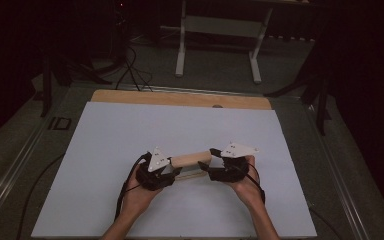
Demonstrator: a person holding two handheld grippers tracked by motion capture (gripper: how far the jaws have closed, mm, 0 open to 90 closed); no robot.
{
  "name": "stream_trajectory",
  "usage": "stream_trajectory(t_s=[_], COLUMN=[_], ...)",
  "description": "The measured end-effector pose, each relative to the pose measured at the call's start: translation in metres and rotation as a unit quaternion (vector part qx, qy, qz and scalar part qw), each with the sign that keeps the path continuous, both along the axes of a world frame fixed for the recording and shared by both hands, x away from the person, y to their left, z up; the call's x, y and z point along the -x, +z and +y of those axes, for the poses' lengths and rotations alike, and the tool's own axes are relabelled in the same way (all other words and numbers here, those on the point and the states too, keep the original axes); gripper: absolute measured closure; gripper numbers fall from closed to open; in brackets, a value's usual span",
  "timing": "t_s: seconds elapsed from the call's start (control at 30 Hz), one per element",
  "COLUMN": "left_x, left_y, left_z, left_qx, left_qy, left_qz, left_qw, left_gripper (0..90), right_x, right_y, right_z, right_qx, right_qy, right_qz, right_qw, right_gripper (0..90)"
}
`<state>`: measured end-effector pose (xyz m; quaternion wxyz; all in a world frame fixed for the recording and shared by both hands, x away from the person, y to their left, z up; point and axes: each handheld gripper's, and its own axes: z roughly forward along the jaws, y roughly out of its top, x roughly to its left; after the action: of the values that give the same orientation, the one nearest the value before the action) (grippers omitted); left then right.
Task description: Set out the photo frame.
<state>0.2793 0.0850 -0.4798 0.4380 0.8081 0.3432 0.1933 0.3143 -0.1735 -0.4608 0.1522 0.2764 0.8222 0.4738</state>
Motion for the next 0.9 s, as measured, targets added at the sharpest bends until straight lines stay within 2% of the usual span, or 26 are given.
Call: stream_trajectory(t_s=[0.27,0.9], left_x=[0.0,-0.001], left_y=[0.0,0.0], left_z=[0.0,0.001], left_qx=[-0.001,-0.002], left_qy=[0.001,0.0], left_qz=[-0.001,0.0], left_qw=[1.0,1.0], left_gripper=[55.8,56.5], right_x=[-0.005,-0.015], right_y=[-0.005,-0.015], right_z=[0.004,0.01], right_qx=[0.001,0.018], right_qy=[0.015,0.034], right_qz=[0.011,0.022], right_qw=[0.9998,0.999], right_gripper=[31.7,30.1])
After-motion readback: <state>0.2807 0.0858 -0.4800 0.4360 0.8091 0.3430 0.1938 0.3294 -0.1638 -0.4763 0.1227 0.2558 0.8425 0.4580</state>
